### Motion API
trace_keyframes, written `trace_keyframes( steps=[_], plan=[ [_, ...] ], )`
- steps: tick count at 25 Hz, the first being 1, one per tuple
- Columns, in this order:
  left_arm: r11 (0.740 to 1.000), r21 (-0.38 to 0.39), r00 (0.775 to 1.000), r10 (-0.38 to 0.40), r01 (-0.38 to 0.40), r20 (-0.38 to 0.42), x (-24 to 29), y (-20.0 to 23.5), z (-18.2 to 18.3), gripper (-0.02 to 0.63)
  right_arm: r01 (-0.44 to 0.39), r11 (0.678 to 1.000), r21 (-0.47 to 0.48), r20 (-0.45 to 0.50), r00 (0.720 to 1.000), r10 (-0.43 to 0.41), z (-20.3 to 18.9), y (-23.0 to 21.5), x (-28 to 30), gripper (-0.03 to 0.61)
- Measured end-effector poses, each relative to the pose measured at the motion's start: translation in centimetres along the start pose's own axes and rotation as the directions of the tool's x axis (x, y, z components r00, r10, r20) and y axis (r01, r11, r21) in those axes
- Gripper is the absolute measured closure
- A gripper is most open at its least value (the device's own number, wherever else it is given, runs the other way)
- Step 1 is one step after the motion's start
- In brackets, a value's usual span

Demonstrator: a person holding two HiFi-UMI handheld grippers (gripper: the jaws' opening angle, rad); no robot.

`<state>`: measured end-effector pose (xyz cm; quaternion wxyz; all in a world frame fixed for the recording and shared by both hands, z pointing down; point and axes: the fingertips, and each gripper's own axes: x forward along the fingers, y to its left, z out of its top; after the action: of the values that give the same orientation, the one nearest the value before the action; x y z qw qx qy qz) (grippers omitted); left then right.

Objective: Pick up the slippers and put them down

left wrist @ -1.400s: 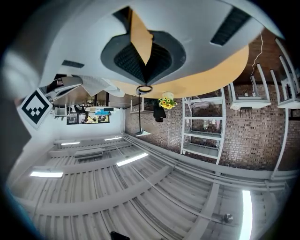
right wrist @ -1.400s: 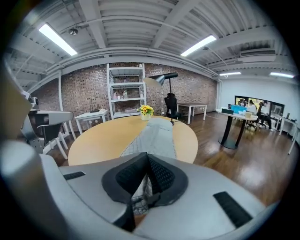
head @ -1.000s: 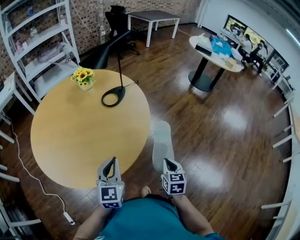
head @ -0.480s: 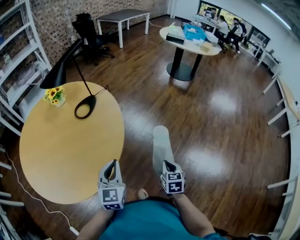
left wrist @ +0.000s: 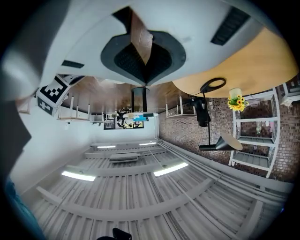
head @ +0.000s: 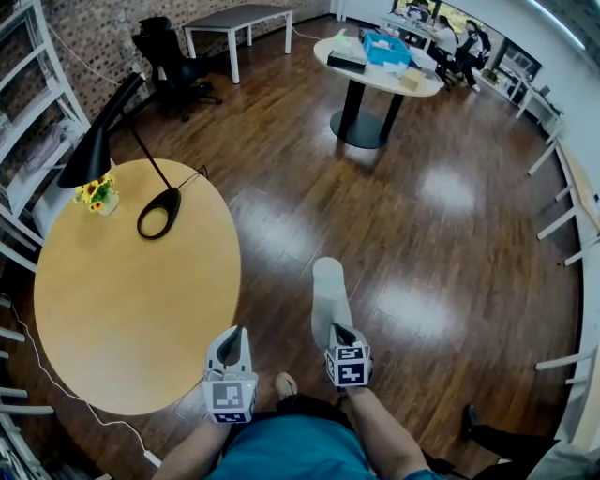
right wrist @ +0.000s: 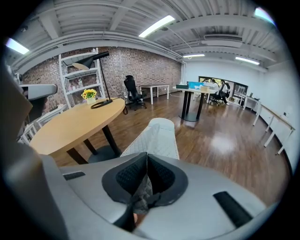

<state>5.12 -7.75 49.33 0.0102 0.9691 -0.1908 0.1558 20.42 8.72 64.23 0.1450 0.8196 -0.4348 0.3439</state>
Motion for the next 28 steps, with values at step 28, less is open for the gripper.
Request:
trace_keyframes(
  steps=[28],
  plan=[
    [0.947,-0.016,0.929,-0.317,0.32,-0.194,17.9,-8.6,-14.8,0.607,0.113,0.99,0.087,-0.164,0.982,-0.097,-10.2,-7.4,14.3,0.555]
  ],
)
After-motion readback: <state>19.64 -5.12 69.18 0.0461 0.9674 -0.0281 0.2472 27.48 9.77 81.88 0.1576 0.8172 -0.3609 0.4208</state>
